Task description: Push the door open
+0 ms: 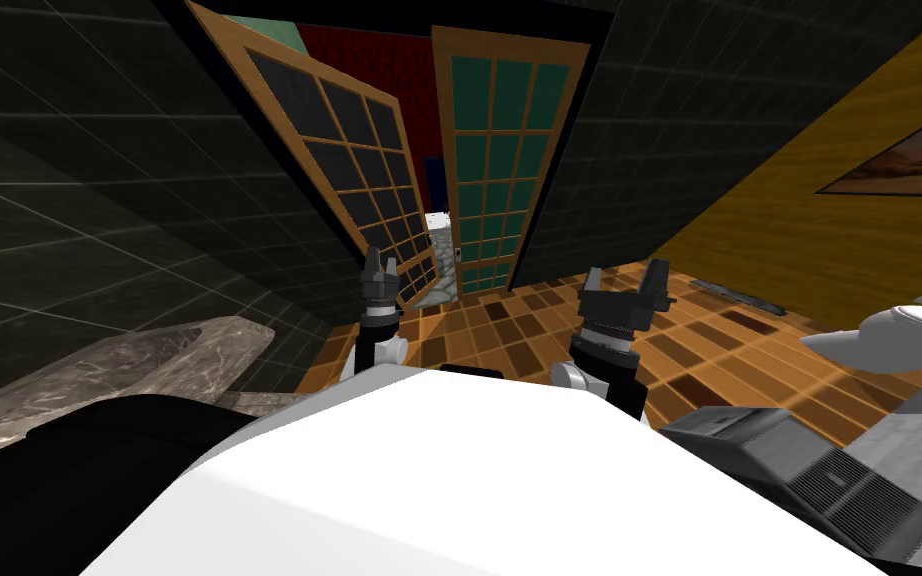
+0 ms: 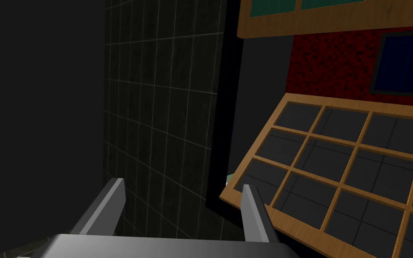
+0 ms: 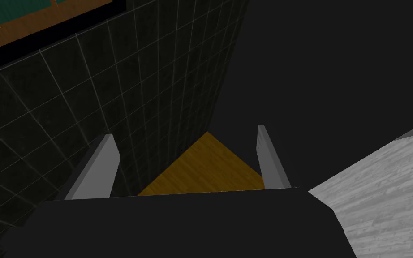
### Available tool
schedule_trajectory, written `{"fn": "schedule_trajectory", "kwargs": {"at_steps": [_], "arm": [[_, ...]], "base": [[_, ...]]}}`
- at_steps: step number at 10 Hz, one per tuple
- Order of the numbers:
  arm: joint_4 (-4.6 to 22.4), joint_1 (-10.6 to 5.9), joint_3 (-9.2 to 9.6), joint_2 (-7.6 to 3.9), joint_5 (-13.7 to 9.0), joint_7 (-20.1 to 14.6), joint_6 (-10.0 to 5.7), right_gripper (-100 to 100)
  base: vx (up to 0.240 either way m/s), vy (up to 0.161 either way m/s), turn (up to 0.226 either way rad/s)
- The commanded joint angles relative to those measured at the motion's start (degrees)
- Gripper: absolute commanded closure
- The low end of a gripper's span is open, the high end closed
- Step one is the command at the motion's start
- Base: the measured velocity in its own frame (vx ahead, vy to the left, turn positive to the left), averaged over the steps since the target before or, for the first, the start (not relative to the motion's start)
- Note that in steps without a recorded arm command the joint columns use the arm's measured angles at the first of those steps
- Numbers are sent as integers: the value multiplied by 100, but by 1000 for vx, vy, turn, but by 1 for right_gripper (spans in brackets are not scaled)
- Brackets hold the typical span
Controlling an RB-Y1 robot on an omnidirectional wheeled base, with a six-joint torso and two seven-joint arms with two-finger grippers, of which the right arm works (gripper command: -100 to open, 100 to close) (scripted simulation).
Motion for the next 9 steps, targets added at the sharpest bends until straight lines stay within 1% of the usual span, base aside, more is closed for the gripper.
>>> {"fn": "schedule_trajectory", "kwargs": {"at_steps": [1,2,4,5,6,8,9], "arm": [[192,-62,6,-51,-81,-121,-49,-100],[256,-82,9,-66,-108,-160,-66,-100],[540,-174,18,-127,-228,-339,-138,-100],[631,-203,21,-144,-267,-396,-162,-100],[814,-262,27,-178,-344,-510,-209,-100],[1031,-332,35,-211,-436,-646,-264,-100],[1260,-406,42,-244,-533,-790,-323,-100]], "base": [[59,0,131],[115,-2,136],[131,-1,125],[131,6,164],[127,5,180],[119,-8,121],[121,-7,189]]}}
